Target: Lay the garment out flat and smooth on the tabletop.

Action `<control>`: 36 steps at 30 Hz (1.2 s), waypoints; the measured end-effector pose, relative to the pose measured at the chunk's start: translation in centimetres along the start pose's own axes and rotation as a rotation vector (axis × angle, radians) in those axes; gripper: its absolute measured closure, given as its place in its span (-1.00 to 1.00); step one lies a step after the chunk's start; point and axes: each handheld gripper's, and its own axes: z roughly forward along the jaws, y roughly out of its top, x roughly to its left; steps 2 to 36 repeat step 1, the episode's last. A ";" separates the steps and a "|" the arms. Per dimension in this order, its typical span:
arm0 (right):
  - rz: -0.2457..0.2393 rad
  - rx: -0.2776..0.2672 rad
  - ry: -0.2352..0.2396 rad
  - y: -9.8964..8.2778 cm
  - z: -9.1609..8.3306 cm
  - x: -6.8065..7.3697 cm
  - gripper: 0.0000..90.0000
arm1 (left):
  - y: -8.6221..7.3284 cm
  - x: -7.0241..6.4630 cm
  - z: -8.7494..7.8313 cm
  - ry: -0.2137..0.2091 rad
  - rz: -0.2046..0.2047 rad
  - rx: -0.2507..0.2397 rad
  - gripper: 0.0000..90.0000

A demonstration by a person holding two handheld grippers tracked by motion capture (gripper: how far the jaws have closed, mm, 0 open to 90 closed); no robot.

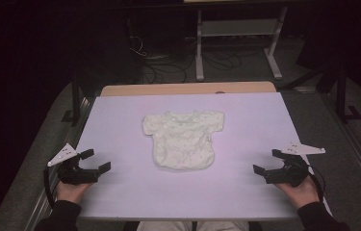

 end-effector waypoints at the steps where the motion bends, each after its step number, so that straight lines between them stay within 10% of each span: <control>1: 0.002 -0.005 0.001 0.0 -0.1 0.0 -1.00 | -0.1 0.0 0.1 -0.002 0.002 0.005 -1.00; 36: 0.002 -0.005 0.001 0.0 -0.1 0.0 -1.00 | -0.1 0.0 0.1 -0.002 0.002 0.005 -1.00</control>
